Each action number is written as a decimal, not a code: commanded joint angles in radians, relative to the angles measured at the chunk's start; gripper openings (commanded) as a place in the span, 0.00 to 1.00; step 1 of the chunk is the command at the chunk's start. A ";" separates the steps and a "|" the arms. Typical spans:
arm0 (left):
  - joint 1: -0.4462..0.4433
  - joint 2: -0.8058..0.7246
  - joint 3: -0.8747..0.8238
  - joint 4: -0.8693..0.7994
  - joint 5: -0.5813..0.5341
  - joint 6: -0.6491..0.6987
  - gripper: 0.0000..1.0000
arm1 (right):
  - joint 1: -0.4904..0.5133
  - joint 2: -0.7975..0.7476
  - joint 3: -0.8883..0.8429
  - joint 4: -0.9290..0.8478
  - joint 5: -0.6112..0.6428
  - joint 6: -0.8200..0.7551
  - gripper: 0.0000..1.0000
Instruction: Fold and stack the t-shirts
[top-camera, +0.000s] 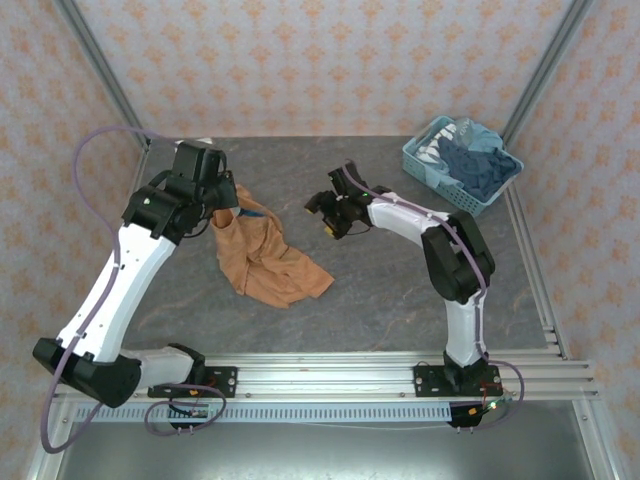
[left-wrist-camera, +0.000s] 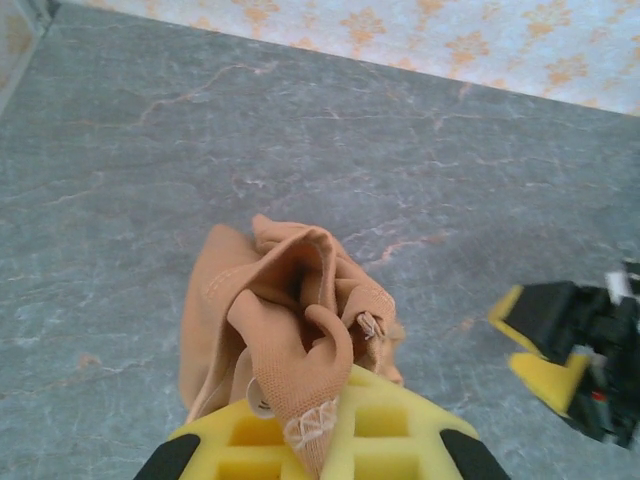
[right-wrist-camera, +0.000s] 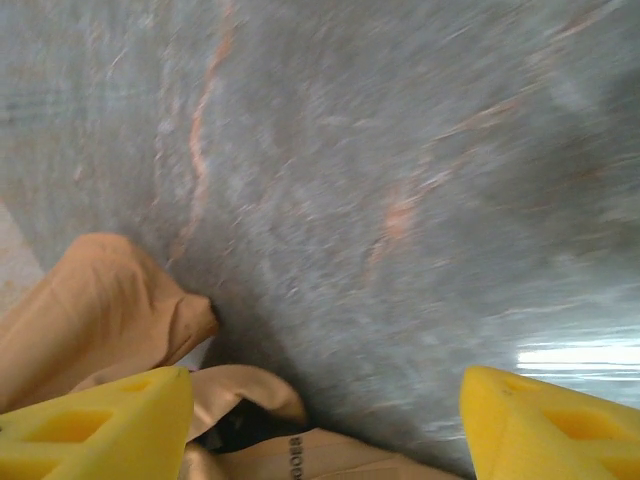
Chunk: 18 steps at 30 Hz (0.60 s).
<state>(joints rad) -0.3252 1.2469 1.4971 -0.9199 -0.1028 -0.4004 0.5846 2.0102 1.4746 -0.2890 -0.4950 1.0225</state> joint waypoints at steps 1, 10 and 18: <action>0.002 -0.040 -0.015 0.065 0.073 0.029 0.00 | 0.023 0.026 0.069 0.087 -0.053 0.083 0.74; 0.002 -0.037 0.052 0.072 0.106 0.003 0.00 | 0.044 -0.065 -0.070 -0.029 -0.088 0.185 0.73; 0.002 -0.038 0.097 0.060 0.126 -0.018 0.00 | 0.077 -0.220 -0.292 -0.209 -0.163 0.267 0.73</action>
<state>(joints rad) -0.3252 1.2186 1.5642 -0.8829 0.0074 -0.4030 0.6403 1.8572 1.2186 -0.3943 -0.6220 1.2339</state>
